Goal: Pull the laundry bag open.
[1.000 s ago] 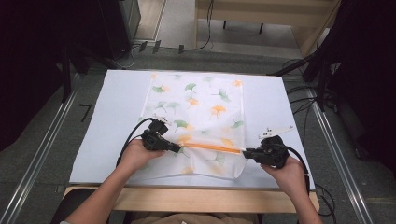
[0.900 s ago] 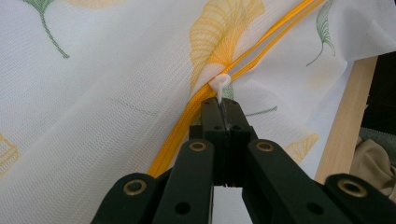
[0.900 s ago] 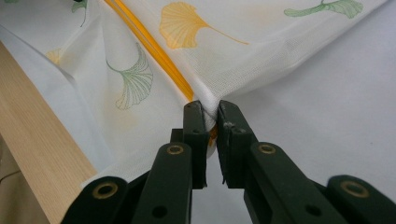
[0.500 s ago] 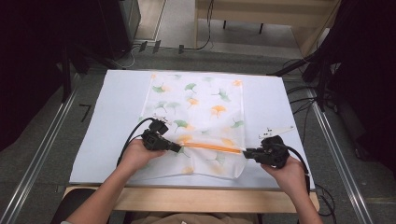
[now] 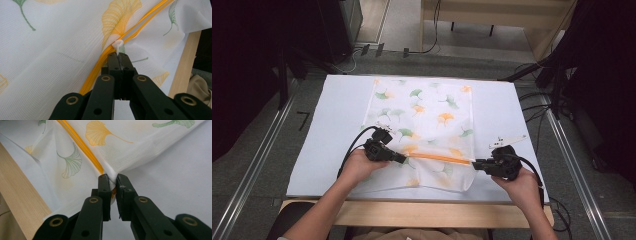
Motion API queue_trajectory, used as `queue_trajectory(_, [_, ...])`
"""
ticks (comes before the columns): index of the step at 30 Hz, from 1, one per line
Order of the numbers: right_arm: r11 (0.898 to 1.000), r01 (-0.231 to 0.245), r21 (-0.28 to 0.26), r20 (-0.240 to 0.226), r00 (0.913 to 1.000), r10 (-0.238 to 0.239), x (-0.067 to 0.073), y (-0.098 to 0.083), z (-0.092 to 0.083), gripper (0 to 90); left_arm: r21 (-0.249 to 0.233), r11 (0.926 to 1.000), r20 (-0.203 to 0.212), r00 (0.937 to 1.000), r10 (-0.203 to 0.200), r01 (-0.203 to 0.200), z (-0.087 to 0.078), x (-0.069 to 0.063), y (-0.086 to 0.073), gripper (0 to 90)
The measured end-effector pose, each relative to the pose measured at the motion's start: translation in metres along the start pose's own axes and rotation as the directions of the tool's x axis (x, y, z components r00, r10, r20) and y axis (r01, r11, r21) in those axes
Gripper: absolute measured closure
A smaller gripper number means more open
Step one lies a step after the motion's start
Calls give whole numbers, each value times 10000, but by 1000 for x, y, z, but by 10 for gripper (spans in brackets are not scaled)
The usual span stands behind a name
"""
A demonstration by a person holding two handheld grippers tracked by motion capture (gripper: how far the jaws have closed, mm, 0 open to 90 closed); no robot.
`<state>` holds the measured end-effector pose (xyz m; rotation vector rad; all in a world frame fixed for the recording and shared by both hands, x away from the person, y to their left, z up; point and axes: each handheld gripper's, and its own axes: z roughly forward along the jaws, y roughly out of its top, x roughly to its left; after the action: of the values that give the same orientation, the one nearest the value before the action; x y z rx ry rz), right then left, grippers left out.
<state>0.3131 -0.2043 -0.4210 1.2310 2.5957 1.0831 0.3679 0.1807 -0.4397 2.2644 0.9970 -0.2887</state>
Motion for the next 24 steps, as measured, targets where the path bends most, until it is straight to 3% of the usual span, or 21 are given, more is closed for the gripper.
queue_trajectory(12, [10000,9,21,-34,10000,-9,0,0,0,846,89,9999,10,10000,47,-47,-4,1,0,900])
queue_trajectory(24, [10000,57,6,-39,10000,-57,0,0,-1,847,193,9996,-130,9997,-205,208,-9,8,-6,900])
